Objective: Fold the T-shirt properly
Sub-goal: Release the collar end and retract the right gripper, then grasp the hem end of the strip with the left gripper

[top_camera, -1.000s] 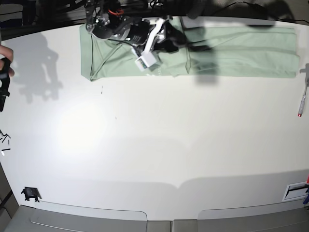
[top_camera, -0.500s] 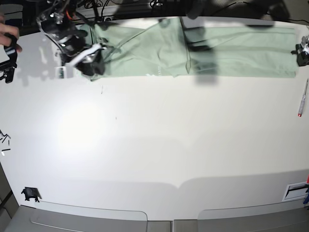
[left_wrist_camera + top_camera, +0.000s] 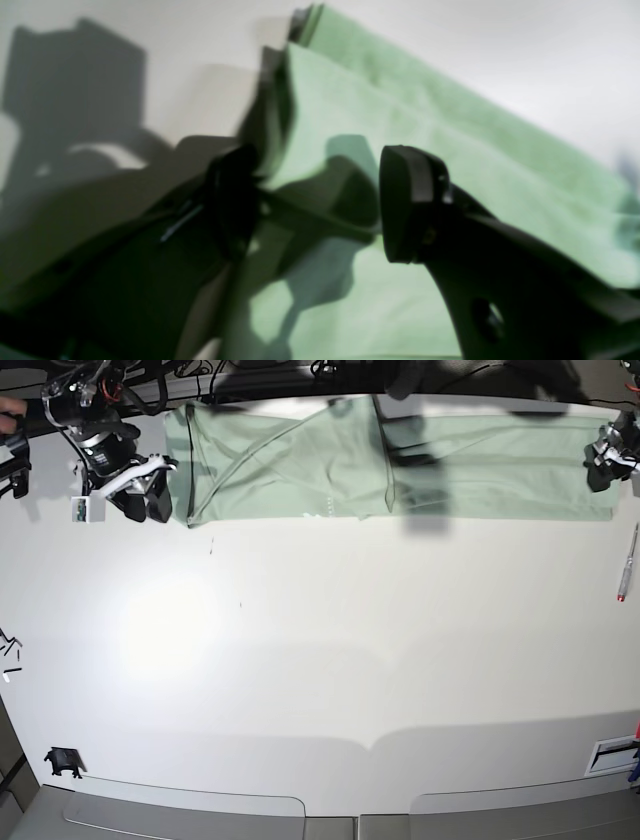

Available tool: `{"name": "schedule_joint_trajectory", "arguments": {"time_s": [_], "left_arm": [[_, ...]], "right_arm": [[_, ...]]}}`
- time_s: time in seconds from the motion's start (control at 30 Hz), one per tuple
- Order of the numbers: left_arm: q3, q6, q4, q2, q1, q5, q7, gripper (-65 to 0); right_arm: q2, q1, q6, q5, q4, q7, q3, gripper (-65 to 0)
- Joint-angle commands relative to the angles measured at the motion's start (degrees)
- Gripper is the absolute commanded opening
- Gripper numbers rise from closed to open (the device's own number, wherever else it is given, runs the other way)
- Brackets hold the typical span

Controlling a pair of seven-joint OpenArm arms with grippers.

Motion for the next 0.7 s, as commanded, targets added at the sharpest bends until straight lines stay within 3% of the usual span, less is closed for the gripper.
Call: {"name": "schedule_joint_trajectory", "arguments": {"time_s": [0.0, 0.17, 0.23, 0.3, 0.4, 0.5, 0.67], "left_arm": [[-0.3, -0.1, 0.6, -0.4, 0.3, -1.5, 1.4, -29.6], [-0.3, -2.6, 0.6, 0.1, 0.3, -5.9, 4.7, -39.0], [-0.3, -2.6, 0.6, -0.1, 0.3, -5.9, 4.5, -50.0], [-0.3, -2.6, 0.6, -0.4, 0.3, -5.9, 3.7, -65.0], [-0.3, -3.3, 0.8, -0.9, 0.1, -6.2, 2.5, -65.0], [-1.2, -7.0, 2.1, -1.3, 0.2, -9.9, 3.6, -65.0], [-1.8, -7.0, 10.5, -0.8, 1.0, -21.8, 13.5, -65.0]], "right_arm": [[0.5, 0.4, 0.2, 1.5, 1.2, 1.5, 0.2, -40.8], [0.5, 1.2, 0.2, 1.6, 1.2, 1.5, 0.2, -40.8], [0.5, 1.2, 0.2, 1.6, 1.2, 1.5, 0.2, -40.8], [0.5, 1.2, 0.2, 1.6, 1.2, 1.5, 0.2, -40.8], [0.5, 1.2, 0.2, 1.6, 1.2, 1.5, 0.2, -40.8], [0.5, 1.2, 0.2, 1.6, 1.2, 1.5, 0.2, -40.8], [0.5, 1.2, 0.2, 0.4, 1.2, 1.5, 0.3, -40.8]]}}
